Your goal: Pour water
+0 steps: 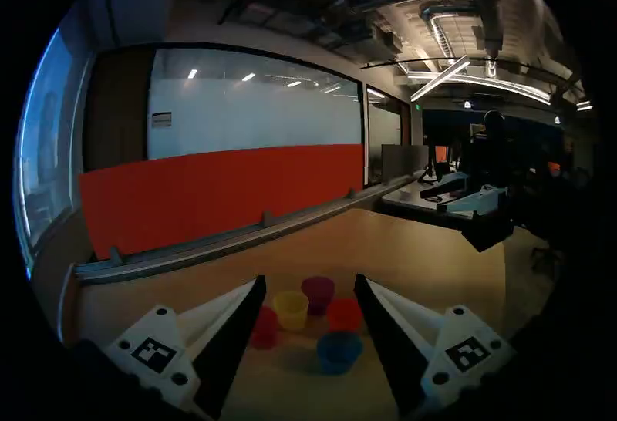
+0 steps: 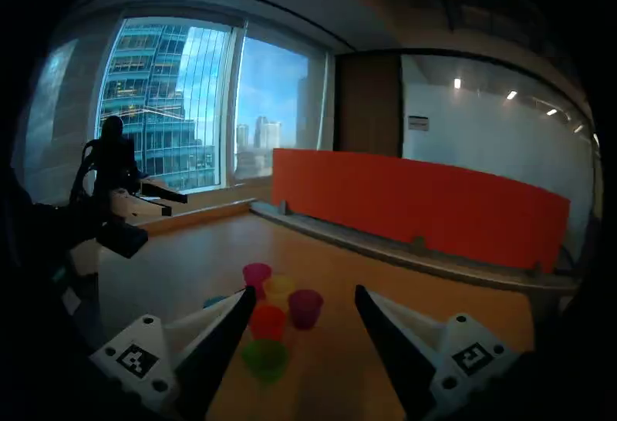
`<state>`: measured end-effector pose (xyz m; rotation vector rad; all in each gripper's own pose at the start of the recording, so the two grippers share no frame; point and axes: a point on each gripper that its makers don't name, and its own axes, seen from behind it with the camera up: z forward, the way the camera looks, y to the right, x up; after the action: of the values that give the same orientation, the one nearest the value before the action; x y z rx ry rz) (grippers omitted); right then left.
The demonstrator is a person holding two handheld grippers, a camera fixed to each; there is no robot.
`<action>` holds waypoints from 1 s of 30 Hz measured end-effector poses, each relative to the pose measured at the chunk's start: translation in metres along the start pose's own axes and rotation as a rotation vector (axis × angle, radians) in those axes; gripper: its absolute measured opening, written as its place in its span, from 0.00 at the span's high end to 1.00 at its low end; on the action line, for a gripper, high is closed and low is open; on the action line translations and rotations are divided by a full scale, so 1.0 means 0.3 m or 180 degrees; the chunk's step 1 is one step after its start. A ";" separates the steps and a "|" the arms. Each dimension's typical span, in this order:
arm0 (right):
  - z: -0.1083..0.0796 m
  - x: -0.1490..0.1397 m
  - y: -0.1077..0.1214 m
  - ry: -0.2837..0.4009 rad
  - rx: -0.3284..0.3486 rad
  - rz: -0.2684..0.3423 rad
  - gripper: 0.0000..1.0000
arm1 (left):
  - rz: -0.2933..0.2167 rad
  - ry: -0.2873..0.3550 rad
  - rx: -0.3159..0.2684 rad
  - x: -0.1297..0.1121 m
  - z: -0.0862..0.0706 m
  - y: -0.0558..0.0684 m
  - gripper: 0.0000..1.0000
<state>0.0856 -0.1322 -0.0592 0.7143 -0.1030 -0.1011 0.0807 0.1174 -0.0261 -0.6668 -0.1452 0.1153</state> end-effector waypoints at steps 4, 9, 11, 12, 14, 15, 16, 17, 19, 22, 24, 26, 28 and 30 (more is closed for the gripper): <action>-0.001 -0.022 -0.008 -0.0058 0.0043 -0.0020 0.00 | 0.0025 -0.0065 -0.0087 -0.025 0.002 0.021 0.16; 0.002 -0.061 -0.024 -0.0154 0.0112 -0.0057 0.00 | 0.0049 -0.0152 -0.0161 -0.065 0.008 0.040 0.15; 0.002 -0.080 -0.032 -0.0197 0.0138 -0.0084 0.00 | 0.0057 -0.0193 -0.0180 -0.085 0.010 0.047 0.15; 0.003 -0.089 -0.035 -0.0215 0.0149 -0.0096 0.00 | 0.0058 -0.0212 -0.0190 -0.095 0.011 0.051 0.15; 0.004 -0.105 -0.041 -0.0251 0.0171 -0.0119 0.00 | 0.0061 -0.0251 -0.0212 -0.118 0.013 0.059 0.15; 0.006 -0.113 -0.044 -0.0270 0.0181 -0.0126 0.00 | 0.0061 -0.0270 -0.0222 -0.127 0.015 0.062 0.15; 0.008 -0.122 -0.047 -0.0289 0.0191 -0.0132 0.00 | 0.0061 -0.0290 -0.0232 -0.137 0.017 0.066 0.15; 0.010 -0.131 -0.050 -0.0310 0.0202 -0.0138 0.00 | 0.0062 -0.0312 -0.0243 -0.148 0.019 0.069 0.15; 0.015 -0.148 -0.056 -0.0345 0.0224 -0.0139 0.00 | 0.0065 -0.0344 -0.0261 -0.167 0.024 0.076 0.15; 0.021 -0.174 -0.062 -0.0393 0.0253 -0.0133 0.00 | 0.0065 -0.0396 -0.0289 -0.199 0.031 0.083 0.15; 0.025 -0.191 -0.065 -0.0423 0.0268 -0.0126 0.00 | 0.0061 -0.0435 -0.0307 -0.221 0.036 0.086 0.15; 0.029 -0.208 -0.066 -0.0455 0.0280 -0.0122 0.00 | 0.0054 -0.0477 -0.0322 -0.244 0.042 0.088 0.15; 0.032 -0.224 -0.067 -0.0481 0.0287 -0.0120 0.00 | 0.0053 -0.0511 -0.0334 -0.265 0.049 0.091 0.15; 0.036 -0.242 -0.068 -0.0509 0.0295 -0.0120 0.00 | 0.0054 -0.0552 -0.0347 -0.289 0.055 0.094 0.15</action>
<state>0.0112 -0.1452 -0.0688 0.8003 -0.2486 -0.1905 -0.0092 0.1362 -0.0393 -0.7666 -0.3143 0.1825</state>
